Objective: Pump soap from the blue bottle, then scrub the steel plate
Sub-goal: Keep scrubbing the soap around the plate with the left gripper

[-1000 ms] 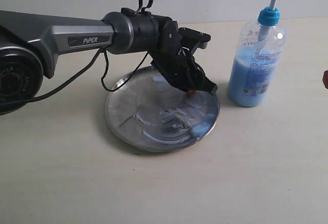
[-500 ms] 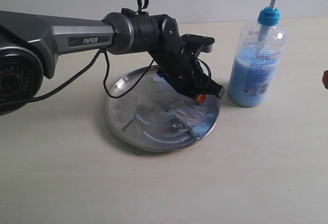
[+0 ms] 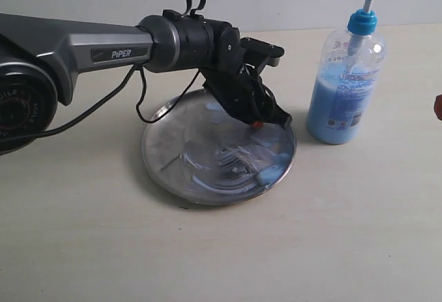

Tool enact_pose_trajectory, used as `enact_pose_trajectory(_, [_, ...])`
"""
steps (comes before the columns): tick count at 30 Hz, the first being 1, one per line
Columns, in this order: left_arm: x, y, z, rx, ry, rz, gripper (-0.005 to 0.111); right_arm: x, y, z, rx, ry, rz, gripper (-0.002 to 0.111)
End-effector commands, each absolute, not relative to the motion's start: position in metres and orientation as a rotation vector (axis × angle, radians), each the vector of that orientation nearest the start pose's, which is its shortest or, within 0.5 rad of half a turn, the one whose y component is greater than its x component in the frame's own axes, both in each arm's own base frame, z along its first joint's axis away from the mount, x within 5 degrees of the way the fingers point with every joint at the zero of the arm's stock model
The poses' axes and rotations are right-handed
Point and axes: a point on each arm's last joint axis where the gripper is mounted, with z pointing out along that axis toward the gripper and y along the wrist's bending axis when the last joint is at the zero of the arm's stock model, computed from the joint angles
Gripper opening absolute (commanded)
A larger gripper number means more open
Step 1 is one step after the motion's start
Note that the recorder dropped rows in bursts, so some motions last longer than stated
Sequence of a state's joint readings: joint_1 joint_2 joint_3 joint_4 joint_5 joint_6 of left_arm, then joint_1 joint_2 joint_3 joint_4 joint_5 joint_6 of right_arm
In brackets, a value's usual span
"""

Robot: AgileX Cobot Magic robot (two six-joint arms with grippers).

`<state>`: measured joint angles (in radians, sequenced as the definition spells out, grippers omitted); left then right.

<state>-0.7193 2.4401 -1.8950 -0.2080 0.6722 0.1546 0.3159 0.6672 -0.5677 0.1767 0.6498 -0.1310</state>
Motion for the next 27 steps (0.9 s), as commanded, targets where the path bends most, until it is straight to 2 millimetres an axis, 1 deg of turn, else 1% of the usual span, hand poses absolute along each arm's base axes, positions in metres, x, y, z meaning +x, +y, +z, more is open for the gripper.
enact_pose_trajectory(1, [0.377, -0.350, 0.095, 0.895, 2.602, -0.474, 0.000, 0.115, 0.048, 0.292, -0.399, 2.192, 0.298, 0.000])
enact_pose_trajectory(5, [0.373, -0.356, 0.096, 0.873, 2.618, -0.586, 0.000, 0.115, 0.048, 0.292, -0.399, 2.192, 0.298, 0.000])
enact_pose_trajectory(9, [0.366, -0.356, 0.096, 0.954, 2.653, -0.634, 0.000, 0.115, 0.048, 0.292, -0.400, 2.196, 0.299, 0.000])
enact_pose_trajectory(11, [0.363, -0.354, 0.094, 1.024, 2.666, -0.616, 0.000, 0.115, 0.048, 0.292, -0.400, 2.196, 0.299, 0.000])
enact_pose_trajectory(14, [0.362, -0.348, 0.092, 1.120, 2.673, -0.522, 0.000, 0.115, 0.048, 0.292, -0.400, 2.196, 0.299, 0.000])
enact_pose_trajectory(17, [0.365, -0.343, 0.090, 1.153, 2.669, -0.417, 0.000, 0.115, 0.048, 0.292, -0.400, 2.196, 0.299, 0.000])
enact_pose_trajectory(21, [0.371, -0.340, 0.090, 1.144, 2.629, -0.331, 0.000, 0.115, 0.048, 0.292, -0.400, 2.196, 0.299, 0.000])
enact_pose_trajectory(22, [0.372, -0.341, 0.090, 1.137, 2.620, -0.330, 0.000, 0.115, 0.048, 0.292, -0.400, 2.196, 0.299, 0.000])
enact_pose_trajectory(27, [0.377, -0.344, 0.092, 0.998, 2.603, -0.368, 0.000, 0.115, 0.048, 0.292, -0.400, 2.196, 0.299, 0.000])
